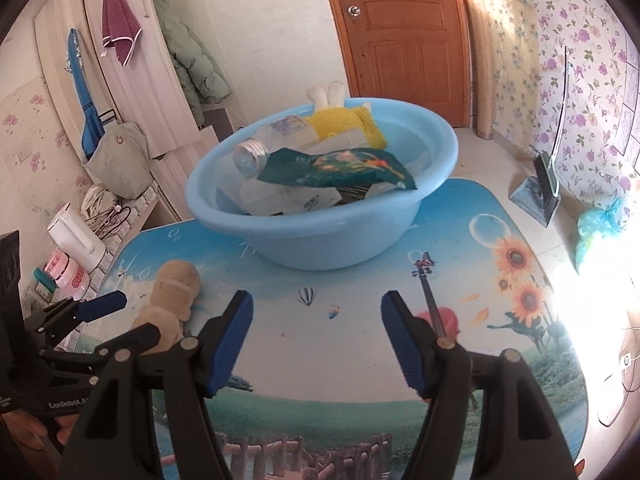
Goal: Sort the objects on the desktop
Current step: 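Grasp the tan plush toy with the left tool while the right tool grasps it too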
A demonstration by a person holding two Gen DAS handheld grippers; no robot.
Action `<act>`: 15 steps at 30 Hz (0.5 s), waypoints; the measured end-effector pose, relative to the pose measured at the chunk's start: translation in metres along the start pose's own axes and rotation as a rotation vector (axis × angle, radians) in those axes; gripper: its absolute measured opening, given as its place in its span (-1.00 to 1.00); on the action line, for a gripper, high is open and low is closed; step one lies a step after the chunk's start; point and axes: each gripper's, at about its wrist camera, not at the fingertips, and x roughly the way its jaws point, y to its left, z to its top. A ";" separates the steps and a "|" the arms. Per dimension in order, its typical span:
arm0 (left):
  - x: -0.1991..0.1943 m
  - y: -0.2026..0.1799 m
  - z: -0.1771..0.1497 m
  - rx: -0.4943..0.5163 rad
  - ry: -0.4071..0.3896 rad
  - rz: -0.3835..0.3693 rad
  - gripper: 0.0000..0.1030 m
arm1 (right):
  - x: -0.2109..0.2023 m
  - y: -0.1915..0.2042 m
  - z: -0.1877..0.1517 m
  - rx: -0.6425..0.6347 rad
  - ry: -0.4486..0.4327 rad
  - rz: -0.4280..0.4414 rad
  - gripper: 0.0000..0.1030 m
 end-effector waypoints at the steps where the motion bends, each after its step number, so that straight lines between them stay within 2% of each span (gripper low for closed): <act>1: 0.002 0.000 -0.002 -0.003 0.005 -0.006 0.51 | 0.000 0.005 -0.001 -0.009 0.003 0.004 0.29; 3: 0.005 -0.001 -0.006 -0.003 0.016 -0.015 0.48 | 0.001 0.013 -0.002 -0.026 0.008 0.012 0.29; 5: 0.009 -0.003 -0.010 0.006 0.031 -0.030 0.15 | 0.001 0.017 -0.002 -0.040 0.013 0.021 0.29; 7: 0.013 -0.005 -0.014 0.015 0.042 -0.041 0.02 | 0.000 0.023 -0.003 -0.053 0.016 0.025 0.29; 9: 0.011 -0.006 -0.017 0.030 0.027 -0.046 -0.02 | -0.001 0.028 -0.004 -0.066 0.017 0.032 0.29; 12: 0.007 -0.008 -0.019 0.040 0.017 -0.093 -0.04 | 0.000 0.034 -0.005 -0.073 0.026 0.045 0.29; 15: 0.001 -0.014 -0.022 0.056 0.003 -0.115 -0.04 | 0.001 0.040 -0.006 -0.075 0.040 0.087 0.29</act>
